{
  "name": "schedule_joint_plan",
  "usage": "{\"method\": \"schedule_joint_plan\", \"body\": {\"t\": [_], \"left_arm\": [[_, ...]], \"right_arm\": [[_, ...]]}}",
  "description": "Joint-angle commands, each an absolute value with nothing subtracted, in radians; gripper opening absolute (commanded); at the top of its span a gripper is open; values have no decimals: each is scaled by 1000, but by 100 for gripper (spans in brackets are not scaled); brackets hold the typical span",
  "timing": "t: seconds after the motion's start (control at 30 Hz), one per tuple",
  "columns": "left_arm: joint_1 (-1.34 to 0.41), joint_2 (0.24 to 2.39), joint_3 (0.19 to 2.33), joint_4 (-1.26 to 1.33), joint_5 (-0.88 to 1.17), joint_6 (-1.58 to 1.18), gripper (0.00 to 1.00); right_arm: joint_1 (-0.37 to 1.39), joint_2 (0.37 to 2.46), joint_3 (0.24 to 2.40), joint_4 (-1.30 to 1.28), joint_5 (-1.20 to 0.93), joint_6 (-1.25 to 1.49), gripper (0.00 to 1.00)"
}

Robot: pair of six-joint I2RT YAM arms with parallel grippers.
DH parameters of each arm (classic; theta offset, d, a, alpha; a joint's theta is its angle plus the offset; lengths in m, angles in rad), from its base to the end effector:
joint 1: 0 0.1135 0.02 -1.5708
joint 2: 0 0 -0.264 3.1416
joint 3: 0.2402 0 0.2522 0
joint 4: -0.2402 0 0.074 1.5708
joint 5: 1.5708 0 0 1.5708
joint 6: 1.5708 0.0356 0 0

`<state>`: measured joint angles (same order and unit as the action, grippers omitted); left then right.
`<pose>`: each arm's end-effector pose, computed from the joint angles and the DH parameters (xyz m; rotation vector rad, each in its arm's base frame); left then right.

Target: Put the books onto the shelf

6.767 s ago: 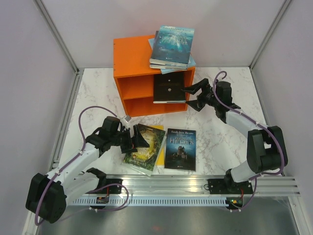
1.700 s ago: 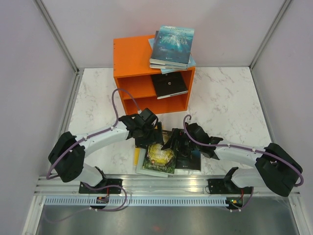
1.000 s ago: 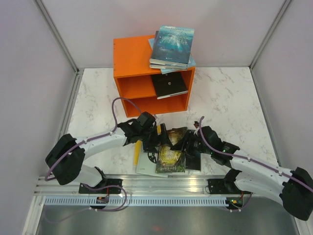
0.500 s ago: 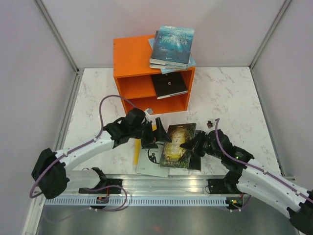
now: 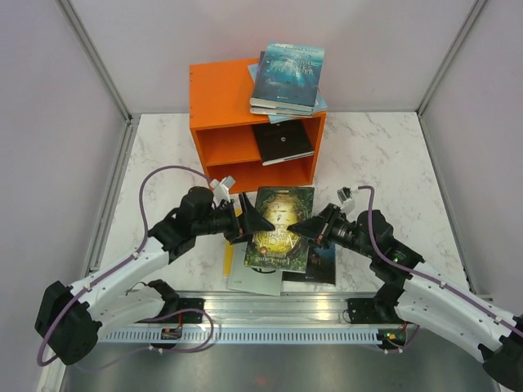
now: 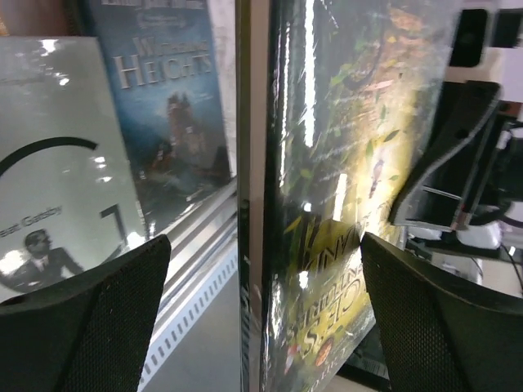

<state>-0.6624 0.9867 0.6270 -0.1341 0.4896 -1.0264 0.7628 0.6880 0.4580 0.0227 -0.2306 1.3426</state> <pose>0.1613 -0.1471 0.2537 -0.0808 2.3848 -1.4456 0.1206 0.1265 0.2613 0.4150 2.0879 1.6158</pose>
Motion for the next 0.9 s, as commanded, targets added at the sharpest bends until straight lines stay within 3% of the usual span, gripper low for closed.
{"method": "schedule_joint_plan", "body": {"t": [0.0, 0.07, 0.13, 0.2, 0.3, 0.33, 0.43, 0.47, 0.5, 0.6, 0.63, 0.7, 0.87], "left_arm": [[-660, 951, 611, 92, 574, -1097, 99], [-660, 930, 592, 141, 597, -1127, 88], [-660, 914, 575, 207, 610, -1153, 70], [-658, 894, 554, 270, 629, -1187, 61], [-655, 876, 528, 343, 655, -1227, 38], [-655, 870, 523, 374, 655, -1235, 6], [-650, 835, 511, 379, 631, -1255, 2], [-646, 825, 505, 376, 621, -1259, 2], [-641, 812, 508, 362, 594, -1259, 2], [-620, 769, 523, 289, 534, -1259, 2], [-614, 750, 531, 266, 516, -1259, 2], [-603, 736, 561, 175, 453, -1249, 2], [-601, 707, 591, 92, 350, -1262, 2]], "right_arm": [[764, 673, 437, 359, -290, 1440, 0], [764, 669, 413, 424, -273, 1477, 0], [762, 673, 385, 463, -267, 1496, 0], [764, 678, 368, 479, -265, 1508, 0], [764, 681, 359, 479, -259, 1511, 0], [764, 677, 357, 468, -255, 1511, 0], [764, 663, 354, 425, -239, 1513, 1], [762, 657, 354, 410, -238, 1513, 9], [764, 646, 353, 394, -238, 1513, 37], [768, 631, 330, 377, -244, 1526, 79], [767, 611, 325, 362, -242, 1535, 85], [778, 575, 318, 347, -233, 1539, 92], [811, 554, 319, 311, -203, 1551, 91]]}}
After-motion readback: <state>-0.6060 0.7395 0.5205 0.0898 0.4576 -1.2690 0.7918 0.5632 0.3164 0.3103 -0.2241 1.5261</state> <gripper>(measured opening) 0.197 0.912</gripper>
